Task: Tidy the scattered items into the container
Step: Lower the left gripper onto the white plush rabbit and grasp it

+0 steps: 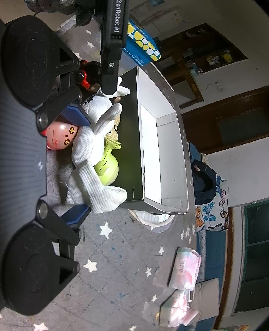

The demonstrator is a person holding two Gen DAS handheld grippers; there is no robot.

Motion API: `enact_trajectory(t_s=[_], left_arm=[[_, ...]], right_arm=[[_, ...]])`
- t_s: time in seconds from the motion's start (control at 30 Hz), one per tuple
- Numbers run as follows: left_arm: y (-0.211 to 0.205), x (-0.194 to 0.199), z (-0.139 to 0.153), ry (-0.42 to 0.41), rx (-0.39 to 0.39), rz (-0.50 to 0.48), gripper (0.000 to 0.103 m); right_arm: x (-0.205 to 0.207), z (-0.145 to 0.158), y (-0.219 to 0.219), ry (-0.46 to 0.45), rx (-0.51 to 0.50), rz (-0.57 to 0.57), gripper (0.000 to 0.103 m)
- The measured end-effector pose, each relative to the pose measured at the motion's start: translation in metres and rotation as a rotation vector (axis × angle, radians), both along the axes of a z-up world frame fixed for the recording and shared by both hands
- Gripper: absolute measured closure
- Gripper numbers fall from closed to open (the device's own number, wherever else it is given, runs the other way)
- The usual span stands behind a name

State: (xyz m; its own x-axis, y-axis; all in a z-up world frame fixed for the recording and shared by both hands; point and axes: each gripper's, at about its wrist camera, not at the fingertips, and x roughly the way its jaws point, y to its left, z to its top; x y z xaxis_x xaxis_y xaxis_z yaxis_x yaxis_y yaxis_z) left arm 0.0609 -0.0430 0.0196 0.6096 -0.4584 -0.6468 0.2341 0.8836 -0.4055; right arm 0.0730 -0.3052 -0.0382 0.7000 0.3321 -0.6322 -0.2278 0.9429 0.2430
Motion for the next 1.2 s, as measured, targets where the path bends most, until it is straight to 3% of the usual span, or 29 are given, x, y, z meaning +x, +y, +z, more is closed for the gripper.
enact_trajectory(t_s=[0.3, 0.4, 0.63, 0.8, 0.9, 1.2], left_arm=[[0.017, 0.021, 0.001, 0.059, -0.083, 0.045, 0.061], [0.018, 0.032, -0.003, 0.122, -0.079, 0.069, 0.061], [0.009, 0.043, -0.005, 0.185, -0.028, 0.089, 0.061], [0.004, 0.039, -0.013, 0.182, -0.053, 0.059, 0.080], [0.006, 0.035, -0.012, 0.160, -0.091, 0.042, 0.088], [0.012, 0.020, 0.006, 0.099, -0.229, -0.035, 0.090]], right_arm=[[0.000, 0.000, -0.001, 0.004, 0.014, 0.004, 0.018], [0.000, -0.001, -0.001, 0.005, 0.019, 0.005, 0.018], [0.002, -0.001, -0.001, 0.002, 0.018, 0.011, 0.018], [0.002, 0.000, 0.000, -0.001, 0.019, 0.014, 0.020], [0.002, 0.000, 0.000, -0.002, 0.025, 0.019, 0.025], [-0.005, 0.004, 0.003, 0.007, 0.051, 0.049, 0.054]])
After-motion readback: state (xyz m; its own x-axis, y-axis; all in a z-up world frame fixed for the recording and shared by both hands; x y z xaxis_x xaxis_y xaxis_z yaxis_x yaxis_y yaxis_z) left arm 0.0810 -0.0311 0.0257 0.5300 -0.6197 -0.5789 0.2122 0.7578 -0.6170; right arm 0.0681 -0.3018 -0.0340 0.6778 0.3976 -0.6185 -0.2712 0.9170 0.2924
